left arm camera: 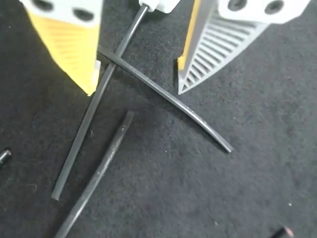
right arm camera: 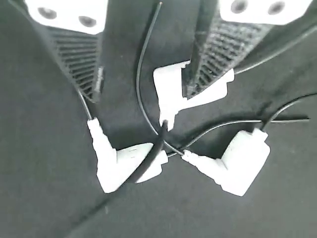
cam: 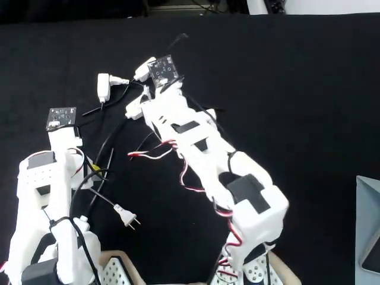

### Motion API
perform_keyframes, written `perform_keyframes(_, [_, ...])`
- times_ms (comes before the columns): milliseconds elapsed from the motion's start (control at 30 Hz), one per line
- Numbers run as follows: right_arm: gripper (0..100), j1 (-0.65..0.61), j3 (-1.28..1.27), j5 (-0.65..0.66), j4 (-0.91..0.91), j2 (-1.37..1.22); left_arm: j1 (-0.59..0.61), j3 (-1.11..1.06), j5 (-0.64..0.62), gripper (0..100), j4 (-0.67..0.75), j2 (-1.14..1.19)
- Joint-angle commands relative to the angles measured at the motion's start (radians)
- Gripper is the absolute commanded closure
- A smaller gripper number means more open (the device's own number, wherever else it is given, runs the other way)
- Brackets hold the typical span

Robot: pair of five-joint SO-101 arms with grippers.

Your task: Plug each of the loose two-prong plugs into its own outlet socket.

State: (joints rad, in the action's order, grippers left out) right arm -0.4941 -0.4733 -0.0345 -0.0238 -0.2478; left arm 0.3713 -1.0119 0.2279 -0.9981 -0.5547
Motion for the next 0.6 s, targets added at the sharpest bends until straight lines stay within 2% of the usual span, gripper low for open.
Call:
perform_keyframes(0, [79.0,-0.02,-0.004,0.011,-0.1,0.205,0.012,0.01,-0.003,74,0.014,-0.026])
perform_keyframes(167, [84.5,-0.051,-0.105,0.012,-0.321,0.539,0.013,0.015,-0.003,74,0.014,-0.026])
perform_keyframes(367, [97.8,-0.051,-0.199,0.026,-0.683,0.842,0.016,0.016,-0.003,74,0.014,-0.026])
perform_keyframes(467, [95.8,-0.078,-0.254,0.066,-0.83,0.888,0.061,0.038,-0.009,74,0.012,-0.026])
perform_keyframes(567, [87.7,-0.135,-0.331,0.06,-0.893,0.895,0.15,0.068,-0.018,74,0.011,-0.026])
